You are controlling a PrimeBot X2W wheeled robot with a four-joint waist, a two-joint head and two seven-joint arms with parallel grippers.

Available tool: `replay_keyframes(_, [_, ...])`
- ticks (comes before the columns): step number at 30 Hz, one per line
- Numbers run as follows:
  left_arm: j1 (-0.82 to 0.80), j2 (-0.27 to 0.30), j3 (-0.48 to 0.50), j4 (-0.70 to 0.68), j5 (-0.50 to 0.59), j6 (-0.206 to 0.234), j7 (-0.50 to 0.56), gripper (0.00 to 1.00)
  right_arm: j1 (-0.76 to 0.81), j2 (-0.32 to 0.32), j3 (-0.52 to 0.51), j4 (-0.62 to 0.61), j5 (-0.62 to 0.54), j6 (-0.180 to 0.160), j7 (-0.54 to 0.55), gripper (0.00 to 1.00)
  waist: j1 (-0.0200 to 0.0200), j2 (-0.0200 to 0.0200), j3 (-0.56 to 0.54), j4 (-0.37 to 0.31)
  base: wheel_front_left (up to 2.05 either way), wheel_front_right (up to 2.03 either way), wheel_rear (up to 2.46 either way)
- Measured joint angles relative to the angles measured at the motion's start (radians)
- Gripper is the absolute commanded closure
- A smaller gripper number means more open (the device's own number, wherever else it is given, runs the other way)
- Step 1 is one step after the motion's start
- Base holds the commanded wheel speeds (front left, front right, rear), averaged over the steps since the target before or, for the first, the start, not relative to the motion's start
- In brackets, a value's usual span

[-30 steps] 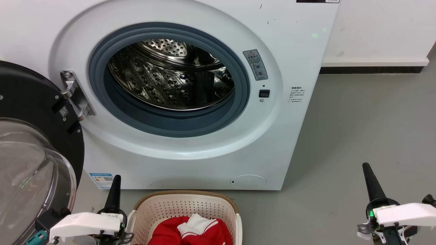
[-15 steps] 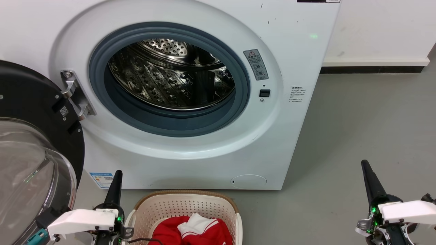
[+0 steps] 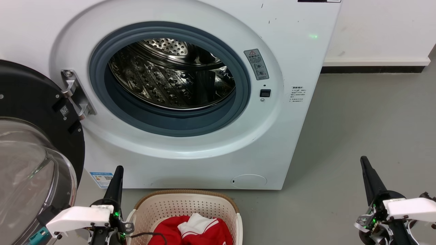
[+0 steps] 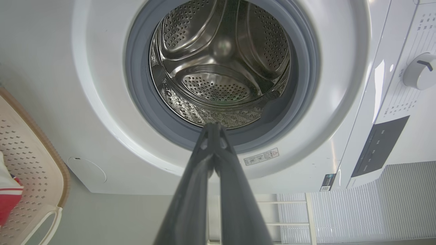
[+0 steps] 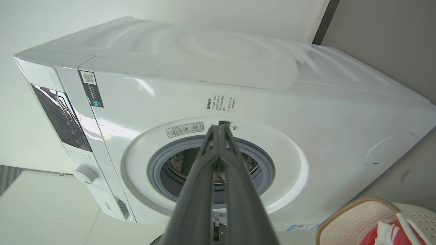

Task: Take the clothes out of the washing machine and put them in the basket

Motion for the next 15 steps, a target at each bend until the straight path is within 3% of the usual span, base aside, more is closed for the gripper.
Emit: replay_keyframes(15, [-0.015,0.000,0.003,0.007,-0.114,-0.007,0.025,1.00,-0.018,0.000,-0.004,0.011,0.114,0.000,0.029,1.00,-0.0001,0.0000,0.001,0.002,0.00,0.00,0.00])
